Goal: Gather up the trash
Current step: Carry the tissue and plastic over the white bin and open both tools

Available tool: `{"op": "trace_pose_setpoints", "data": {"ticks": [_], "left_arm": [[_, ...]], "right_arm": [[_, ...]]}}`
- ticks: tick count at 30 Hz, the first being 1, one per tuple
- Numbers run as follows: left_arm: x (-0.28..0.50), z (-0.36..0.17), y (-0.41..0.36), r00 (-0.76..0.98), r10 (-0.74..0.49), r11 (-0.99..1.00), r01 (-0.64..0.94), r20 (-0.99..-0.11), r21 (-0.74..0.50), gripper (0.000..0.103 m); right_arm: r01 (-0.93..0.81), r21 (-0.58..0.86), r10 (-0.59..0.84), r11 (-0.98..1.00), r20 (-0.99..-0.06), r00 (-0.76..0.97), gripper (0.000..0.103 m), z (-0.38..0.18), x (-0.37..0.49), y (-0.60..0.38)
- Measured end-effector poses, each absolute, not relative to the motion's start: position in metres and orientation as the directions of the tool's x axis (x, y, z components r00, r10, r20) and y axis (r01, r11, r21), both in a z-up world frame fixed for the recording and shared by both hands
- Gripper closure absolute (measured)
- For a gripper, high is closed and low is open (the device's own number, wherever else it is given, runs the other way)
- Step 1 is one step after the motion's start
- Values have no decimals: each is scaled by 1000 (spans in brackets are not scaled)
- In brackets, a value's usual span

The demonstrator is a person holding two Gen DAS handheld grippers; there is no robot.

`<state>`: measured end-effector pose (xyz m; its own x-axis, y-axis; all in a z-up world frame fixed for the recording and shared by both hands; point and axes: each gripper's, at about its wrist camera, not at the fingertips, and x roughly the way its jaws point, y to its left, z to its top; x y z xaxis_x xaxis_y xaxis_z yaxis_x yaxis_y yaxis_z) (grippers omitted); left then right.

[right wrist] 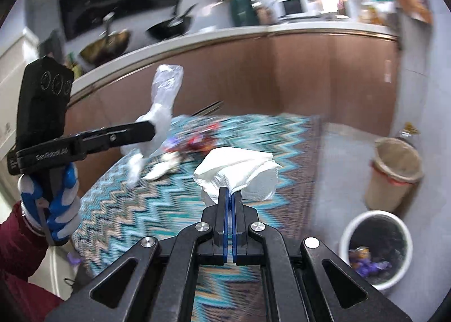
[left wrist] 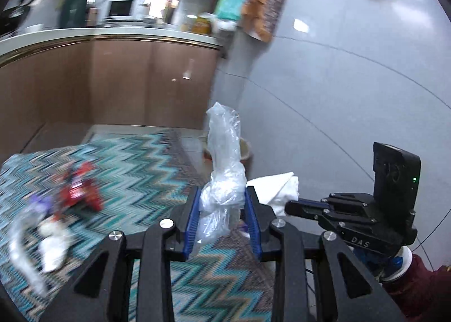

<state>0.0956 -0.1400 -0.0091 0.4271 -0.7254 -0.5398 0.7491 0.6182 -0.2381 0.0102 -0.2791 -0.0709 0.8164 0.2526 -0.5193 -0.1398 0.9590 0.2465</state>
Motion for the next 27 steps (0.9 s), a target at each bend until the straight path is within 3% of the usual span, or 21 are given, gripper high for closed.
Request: {"op": "trace_pose_setpoints", "data": {"ticks": [8,15,27], "left_arm": [[111,-27,-278,300,-731,541,802,-613,-253,74],[138,-92,-382,202,-652,550,790,-730,-272,74],[163,-173,-462,165,-520,612,756,-838,-231,71]], "right_arm": [[108,239,45,965,-557,829,101,-93,-11,-388],[250,252,-32,935,-641,767,101,-143,13,-455],[365,190,-98,911,-760,642,94,-219,57,-510]]}}
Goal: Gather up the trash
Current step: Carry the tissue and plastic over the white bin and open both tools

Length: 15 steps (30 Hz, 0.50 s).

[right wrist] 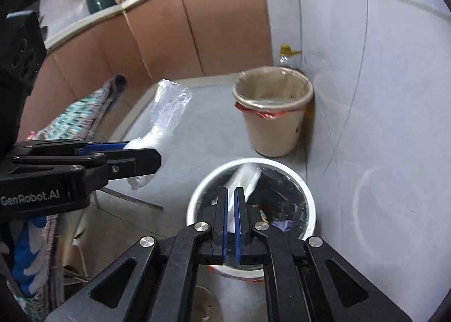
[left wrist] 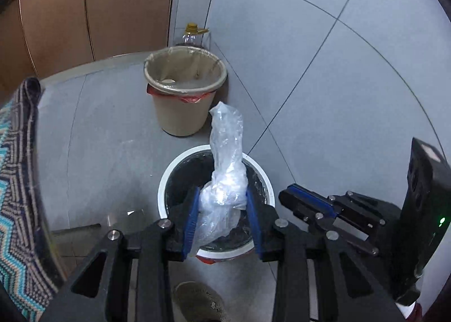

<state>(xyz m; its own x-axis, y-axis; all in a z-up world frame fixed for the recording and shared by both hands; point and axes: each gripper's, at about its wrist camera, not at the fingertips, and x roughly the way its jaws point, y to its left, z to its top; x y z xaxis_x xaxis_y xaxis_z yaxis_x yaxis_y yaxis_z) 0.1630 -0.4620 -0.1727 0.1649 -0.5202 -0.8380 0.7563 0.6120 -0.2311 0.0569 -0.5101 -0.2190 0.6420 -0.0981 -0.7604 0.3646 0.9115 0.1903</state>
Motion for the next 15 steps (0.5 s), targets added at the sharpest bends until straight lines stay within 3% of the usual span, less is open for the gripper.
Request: {"op": "trace_pose_setpoints", "data": {"ticks": [8,15], "left_arm": [[153,-148,-439,265,-537,628,760,-801,-169,62],[126,-105,-390,393,-560,649,755,-729,-92,54]], "right_arm": [[383,219,-105,897,-738,666,88,-208,43,-509],[339,214,-109,916,-681,724,73,-164,26,-466]]}}
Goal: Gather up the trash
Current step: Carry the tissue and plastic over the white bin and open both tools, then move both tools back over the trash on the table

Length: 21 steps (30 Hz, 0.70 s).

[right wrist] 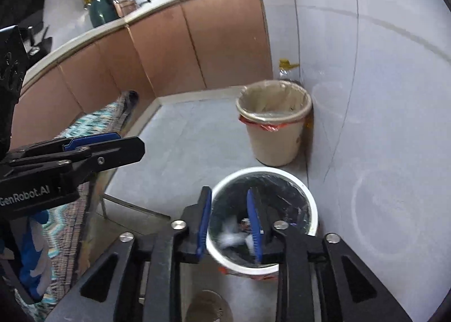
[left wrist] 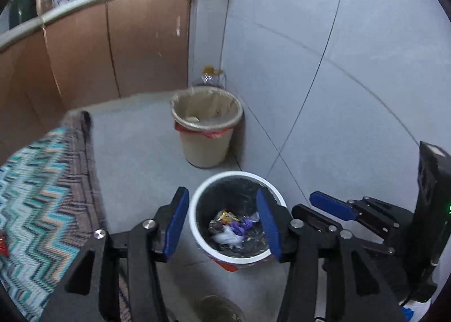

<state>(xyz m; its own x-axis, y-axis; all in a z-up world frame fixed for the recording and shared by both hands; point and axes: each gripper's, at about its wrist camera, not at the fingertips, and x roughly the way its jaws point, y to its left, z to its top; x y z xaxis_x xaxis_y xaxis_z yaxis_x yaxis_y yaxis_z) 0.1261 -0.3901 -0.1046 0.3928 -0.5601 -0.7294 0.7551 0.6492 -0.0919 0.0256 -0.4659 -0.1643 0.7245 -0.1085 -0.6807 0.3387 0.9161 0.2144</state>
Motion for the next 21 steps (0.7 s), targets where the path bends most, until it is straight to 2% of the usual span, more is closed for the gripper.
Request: {"op": "trace_pose_setpoints", "data": {"ticks": [17,21], "left_arm": [[80,-30,-240,615,-564,741,672,-551,-8,54],[71,-22,-207,670,-530,777,629,-520,18,36]], "right_arm": [[317,50,-241,947,-545,803,54,-67,-34,-337],[305,21,-249,952,-527,813,50,-55,-44,-313]]}}
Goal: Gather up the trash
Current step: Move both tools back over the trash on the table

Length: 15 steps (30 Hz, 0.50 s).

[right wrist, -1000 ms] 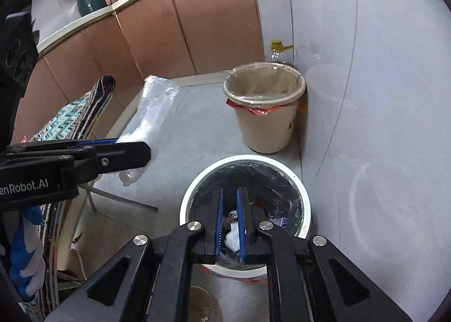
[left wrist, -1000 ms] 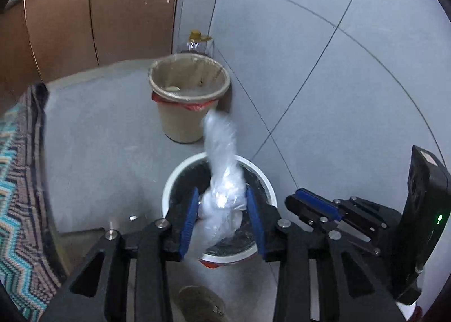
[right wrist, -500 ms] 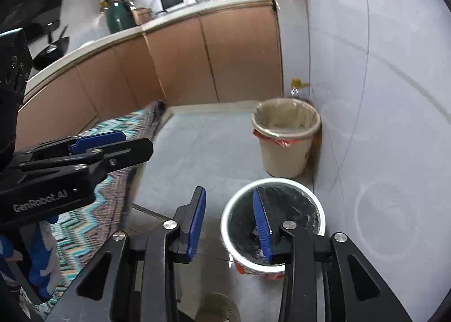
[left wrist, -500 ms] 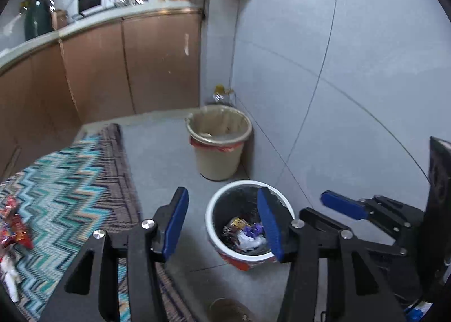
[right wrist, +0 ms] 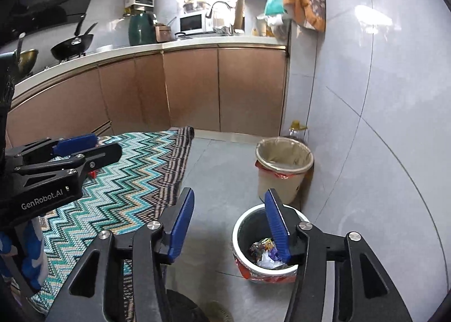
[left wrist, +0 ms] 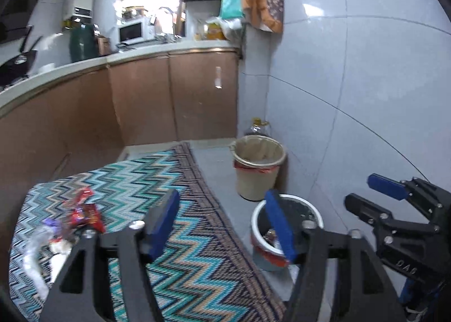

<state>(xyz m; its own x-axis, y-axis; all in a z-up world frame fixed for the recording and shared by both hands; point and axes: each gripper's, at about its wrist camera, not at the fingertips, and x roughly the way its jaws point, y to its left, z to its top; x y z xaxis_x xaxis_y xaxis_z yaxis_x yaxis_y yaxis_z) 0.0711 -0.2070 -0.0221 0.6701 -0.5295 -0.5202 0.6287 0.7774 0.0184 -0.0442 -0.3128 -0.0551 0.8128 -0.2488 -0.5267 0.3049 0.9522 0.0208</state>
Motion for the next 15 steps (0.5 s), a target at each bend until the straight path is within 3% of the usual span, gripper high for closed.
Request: {"op": "trace_pose_setpoints", "data": {"ticks": [3,15], "left_arm": [[65,-17,-182,695,-519,794,607,-498,20,34],[50,-5,-98,785,-441,871,491,-436,4,27]], "right_arm": [[292,-1,-250,956,-517,818,45,-50,-49,-298],[198,-64,-204,978,-485,851,41,-33,-56,-242]]}}
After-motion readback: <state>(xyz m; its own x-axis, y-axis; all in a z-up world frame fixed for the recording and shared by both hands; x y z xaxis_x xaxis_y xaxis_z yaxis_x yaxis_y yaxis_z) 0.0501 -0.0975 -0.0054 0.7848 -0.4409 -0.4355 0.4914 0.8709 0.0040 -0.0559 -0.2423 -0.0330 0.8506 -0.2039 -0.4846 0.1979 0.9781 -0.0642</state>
